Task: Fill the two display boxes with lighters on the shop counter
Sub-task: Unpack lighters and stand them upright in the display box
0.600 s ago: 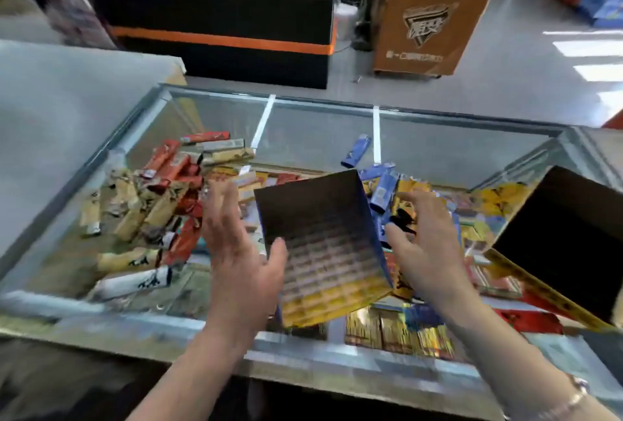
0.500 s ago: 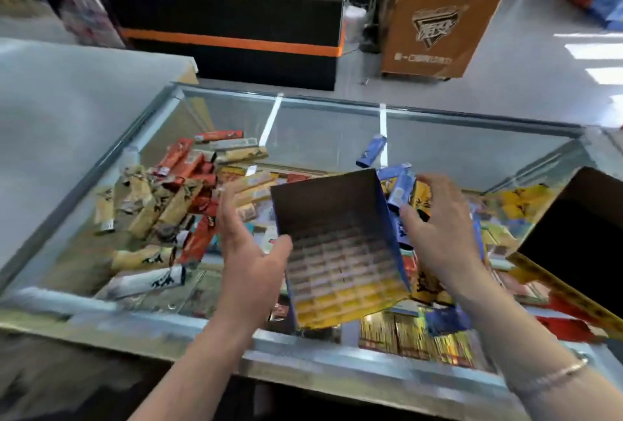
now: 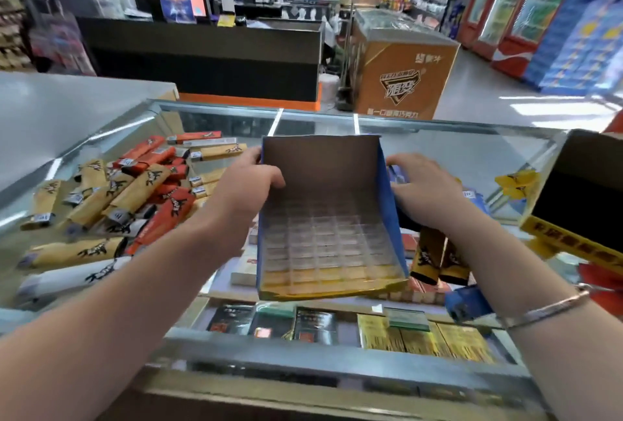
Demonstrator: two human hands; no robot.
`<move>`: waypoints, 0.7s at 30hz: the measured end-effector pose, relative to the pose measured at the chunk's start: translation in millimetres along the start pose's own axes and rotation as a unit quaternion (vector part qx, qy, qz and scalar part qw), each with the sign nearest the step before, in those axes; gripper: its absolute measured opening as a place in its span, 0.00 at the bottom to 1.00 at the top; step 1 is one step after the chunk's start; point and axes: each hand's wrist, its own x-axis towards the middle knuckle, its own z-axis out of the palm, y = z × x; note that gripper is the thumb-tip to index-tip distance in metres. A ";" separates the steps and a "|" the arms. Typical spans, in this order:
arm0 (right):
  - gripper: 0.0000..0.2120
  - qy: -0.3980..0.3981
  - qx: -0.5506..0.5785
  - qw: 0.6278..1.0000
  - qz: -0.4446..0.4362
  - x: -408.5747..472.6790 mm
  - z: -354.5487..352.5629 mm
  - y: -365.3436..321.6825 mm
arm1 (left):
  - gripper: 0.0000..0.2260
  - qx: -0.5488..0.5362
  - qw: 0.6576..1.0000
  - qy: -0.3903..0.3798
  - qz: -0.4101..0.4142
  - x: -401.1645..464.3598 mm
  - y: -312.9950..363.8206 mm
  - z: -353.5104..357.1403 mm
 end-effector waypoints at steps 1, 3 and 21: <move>0.16 -0.002 0.015 1.000 -0.016 -1.0 -1.2 0.4 | 0.13 0.007 1.000 0.007 0.008 0.8 0.0 1.5; 0.15 -0.010 0.066 0.997 -0.043 -4.5 -3.1 -0.2 | 0.12 0.018 0.999 0.020 0.020 0.7 -0.2 3.6; 0.36 -0.084 -0.084 0.988 0.102 8.6 -15.9 -14.0 | 0.12 0.203 0.974 0.057 0.080 40.3 18.7 6.3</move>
